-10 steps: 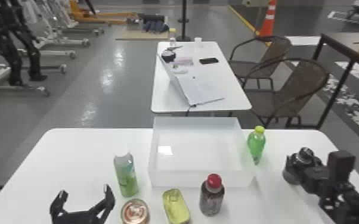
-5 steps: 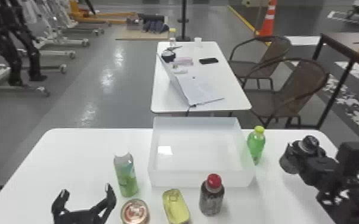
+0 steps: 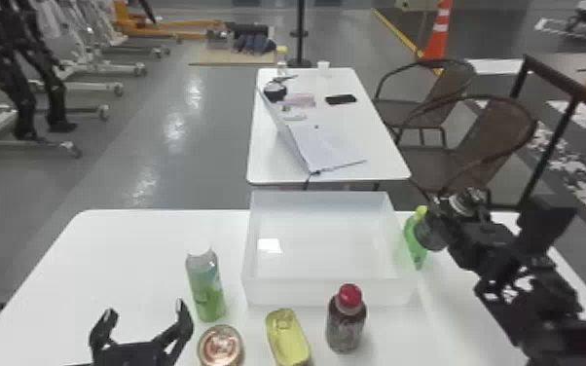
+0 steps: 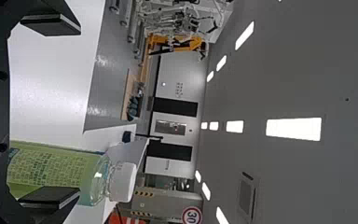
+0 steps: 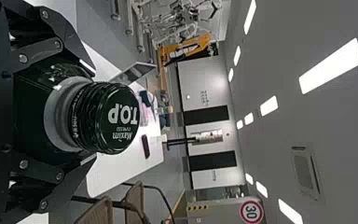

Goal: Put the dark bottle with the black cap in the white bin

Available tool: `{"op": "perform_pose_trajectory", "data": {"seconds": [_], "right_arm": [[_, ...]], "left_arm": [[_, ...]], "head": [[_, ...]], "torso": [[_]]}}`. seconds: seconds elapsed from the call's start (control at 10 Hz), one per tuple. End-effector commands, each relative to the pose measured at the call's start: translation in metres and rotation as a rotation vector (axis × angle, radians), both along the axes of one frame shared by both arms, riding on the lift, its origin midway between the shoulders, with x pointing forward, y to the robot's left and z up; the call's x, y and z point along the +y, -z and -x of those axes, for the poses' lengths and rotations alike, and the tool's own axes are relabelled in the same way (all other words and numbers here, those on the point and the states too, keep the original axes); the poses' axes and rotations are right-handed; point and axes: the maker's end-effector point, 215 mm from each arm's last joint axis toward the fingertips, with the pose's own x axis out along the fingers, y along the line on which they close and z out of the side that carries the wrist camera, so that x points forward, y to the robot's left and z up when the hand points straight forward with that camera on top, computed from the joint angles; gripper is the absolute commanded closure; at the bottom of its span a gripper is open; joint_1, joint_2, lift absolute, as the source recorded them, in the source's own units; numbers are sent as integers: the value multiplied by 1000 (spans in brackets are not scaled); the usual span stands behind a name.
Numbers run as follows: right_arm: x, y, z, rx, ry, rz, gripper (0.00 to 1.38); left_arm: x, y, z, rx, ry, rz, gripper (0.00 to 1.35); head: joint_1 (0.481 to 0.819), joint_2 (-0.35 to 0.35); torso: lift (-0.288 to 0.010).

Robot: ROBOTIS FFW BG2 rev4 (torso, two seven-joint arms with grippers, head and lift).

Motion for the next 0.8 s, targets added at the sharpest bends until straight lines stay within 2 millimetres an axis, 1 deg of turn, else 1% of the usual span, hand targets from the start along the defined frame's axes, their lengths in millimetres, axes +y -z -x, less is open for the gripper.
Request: {"op": "perform_pose_trajectory", "data": {"seconds": [0.0,0.2,0.3,0.4,0.5,0.6,0.7], "right_arm": [[21,9,-15,7,-44,-33,1030],[44,32,-30,43,-91,-54,1030],[50,45,-35,59,-113,-49,1030],[56,65,-37,80,-155,-60,1030],[59,79,-38,92,-177,-74,1030],[56,78,-46,89,-171,-87,1030],[54,89,-46,110,-167,-86,1030]], "left_arm": [[-4,2,-1,5,4,8,96],[-5,3,-2,5,6,14,96],[-4,4,-2,7,4,16,96],[-5,4,-2,7,5,18,96],[-5,6,-2,8,5,23,96],[-5,6,-1,9,4,26,96],[-6,6,-1,9,6,26,96]], "head": [[549,0],[549,0],[549,0],[549,0],[549,0],[549,0],[549,0]], "torso": [[-100],[-100],[-100],[-100],[-100],[-100],[-100]]}}
